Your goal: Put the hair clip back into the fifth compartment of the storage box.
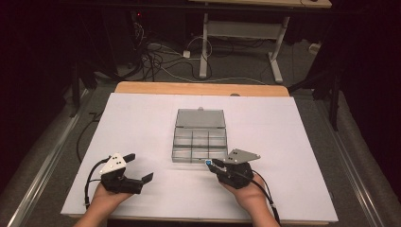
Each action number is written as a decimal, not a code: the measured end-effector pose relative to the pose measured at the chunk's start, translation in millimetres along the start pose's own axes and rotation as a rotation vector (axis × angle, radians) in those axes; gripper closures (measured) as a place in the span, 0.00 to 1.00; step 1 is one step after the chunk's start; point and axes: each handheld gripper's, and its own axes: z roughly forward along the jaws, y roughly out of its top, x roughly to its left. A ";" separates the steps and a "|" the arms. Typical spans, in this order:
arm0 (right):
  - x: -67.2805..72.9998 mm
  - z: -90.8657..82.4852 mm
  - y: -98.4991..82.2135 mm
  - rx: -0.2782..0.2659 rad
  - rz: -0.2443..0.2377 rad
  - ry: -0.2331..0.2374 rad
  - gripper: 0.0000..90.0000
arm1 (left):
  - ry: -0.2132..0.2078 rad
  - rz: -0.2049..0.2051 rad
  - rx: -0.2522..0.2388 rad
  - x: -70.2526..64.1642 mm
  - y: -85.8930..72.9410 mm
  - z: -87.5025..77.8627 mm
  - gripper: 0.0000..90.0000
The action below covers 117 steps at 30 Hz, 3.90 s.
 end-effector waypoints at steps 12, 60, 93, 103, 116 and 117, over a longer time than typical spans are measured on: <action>-2.8 7.8 8.2 -0.002 0.006 -0.010 0.81 | -0.011 0.006 0.003 -0.5 -1.4 1.5 0.00; -13.9 49.3 60.4 0.052 -0.011 -0.021 0.81 | -0.035 -0.011 -0.011 1.0 -0.7 0.2 0.00; -14.8 64.3 51.9 0.156 0.031 -0.024 0.75 | -0.032 -0.019 -0.020 3.0 0.3 -3.0 0.00; -17.6 47.3 51.9 0.094 0.080 0.005 0.67 | -0.035 -0.021 -0.022 3.1 0.0 -3.0 0.00; -25.7 5.2 20.2 0.040 0.090 -0.014 0.56 | -0.032 -0.024 -0.022 2.0 -0.9 -2.5 0.00; -27.1 1.6 17.4 0.033 0.089 -0.016 0.55 | -0.033 -0.023 -0.023 1.7 -0.9 -2.4 0.00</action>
